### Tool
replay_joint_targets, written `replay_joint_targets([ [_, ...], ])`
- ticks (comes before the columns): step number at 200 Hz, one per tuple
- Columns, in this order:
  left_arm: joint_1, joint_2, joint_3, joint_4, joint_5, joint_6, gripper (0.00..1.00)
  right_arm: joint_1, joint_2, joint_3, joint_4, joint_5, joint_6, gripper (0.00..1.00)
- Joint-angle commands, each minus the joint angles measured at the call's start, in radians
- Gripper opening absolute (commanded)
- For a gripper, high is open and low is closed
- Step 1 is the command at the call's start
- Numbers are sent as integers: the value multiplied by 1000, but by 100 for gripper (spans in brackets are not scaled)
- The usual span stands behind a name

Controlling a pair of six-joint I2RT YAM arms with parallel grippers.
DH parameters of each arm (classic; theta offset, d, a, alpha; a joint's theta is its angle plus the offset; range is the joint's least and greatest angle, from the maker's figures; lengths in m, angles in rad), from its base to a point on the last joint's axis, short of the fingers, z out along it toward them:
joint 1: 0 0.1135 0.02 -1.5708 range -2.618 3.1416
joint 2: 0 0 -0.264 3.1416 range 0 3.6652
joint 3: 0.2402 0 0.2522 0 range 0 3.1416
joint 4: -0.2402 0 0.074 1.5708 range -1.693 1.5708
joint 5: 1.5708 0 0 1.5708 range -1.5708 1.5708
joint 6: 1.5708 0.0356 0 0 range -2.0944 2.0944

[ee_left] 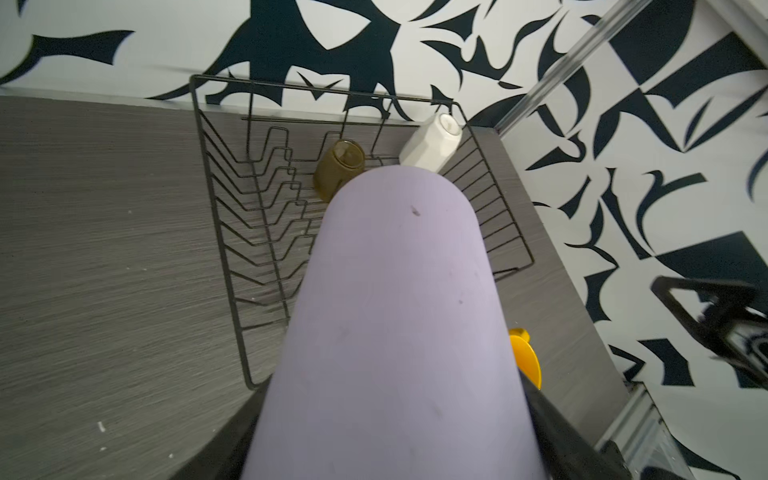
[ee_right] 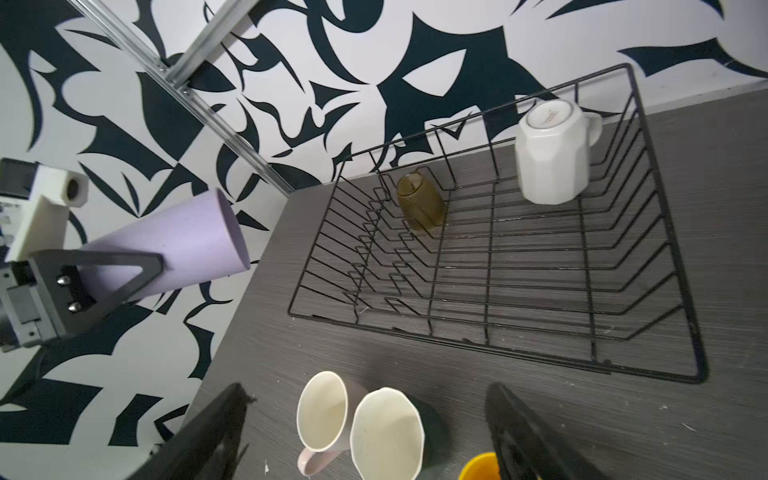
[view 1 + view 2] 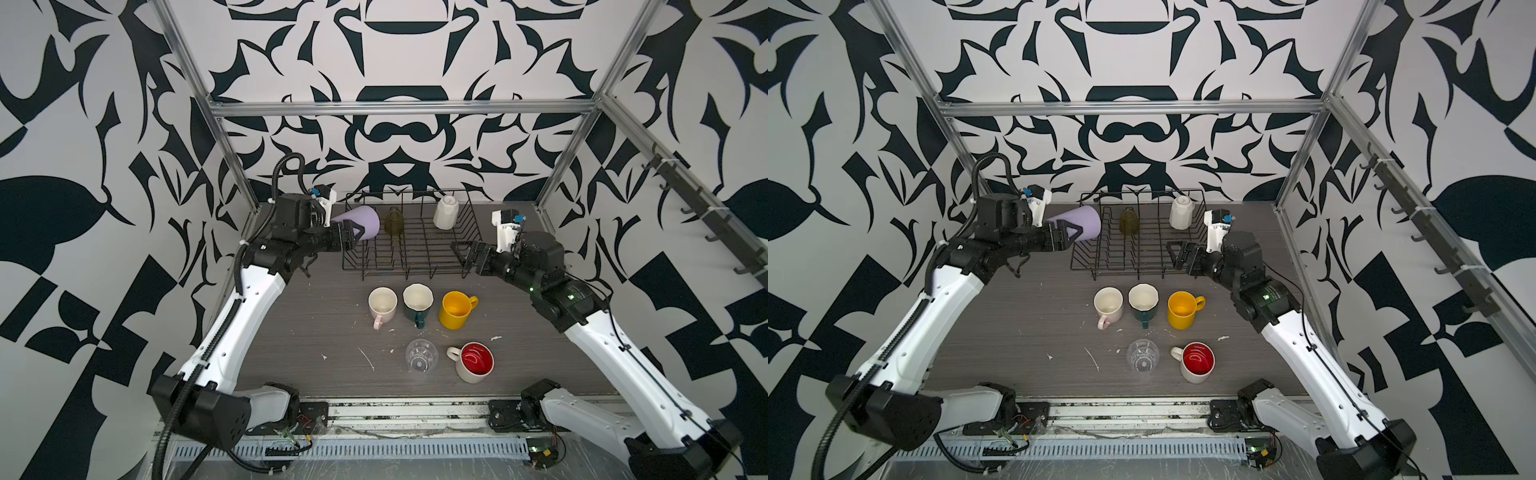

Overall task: Load the cups into the dish rack
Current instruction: 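Open the right gripper and withdraw it while the left holds the lavender cup, then lower the lavender cup into the rack beside the amber glass with the left gripper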

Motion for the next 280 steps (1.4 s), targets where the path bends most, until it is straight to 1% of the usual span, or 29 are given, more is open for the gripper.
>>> replay_joint_targets([
  [1, -4, 78, 106, -114, -87, 39, 0, 2, -11, 0, -14, 59, -37, 92],
  [34, -5, 235, 267, -201, -125, 49, 0, 0, -16, 3, -30, 62, -61, 92],
  [80, -5, 457, 489, -334, -116, 75, 0, 0, -36, 0, -59, 72, -98, 92],
  [133, -18, 632, 654, -352, -170, 71, 0, 0, -58, -10, -73, 65, -123, 92],
  [152, -35, 690, 713, -366, -220, 83, 0, -1, -62, -8, -85, 68, -133, 92],
  [191, -45, 816, 835, -416, -265, 93, 0, -1, -80, -11, -109, 77, -149, 92],
  [229, -51, 881, 891, -420, -322, 98, 0, -1, -102, -33, -109, 81, -147, 92],
  [263, -59, 936, 935, -419, -337, 95, 0, -1, -96, -45, -101, 69, -142, 92],
  [280, -60, 952, 933, -396, -344, 90, 0, -2, -97, -52, -94, 62, -137, 92],
])
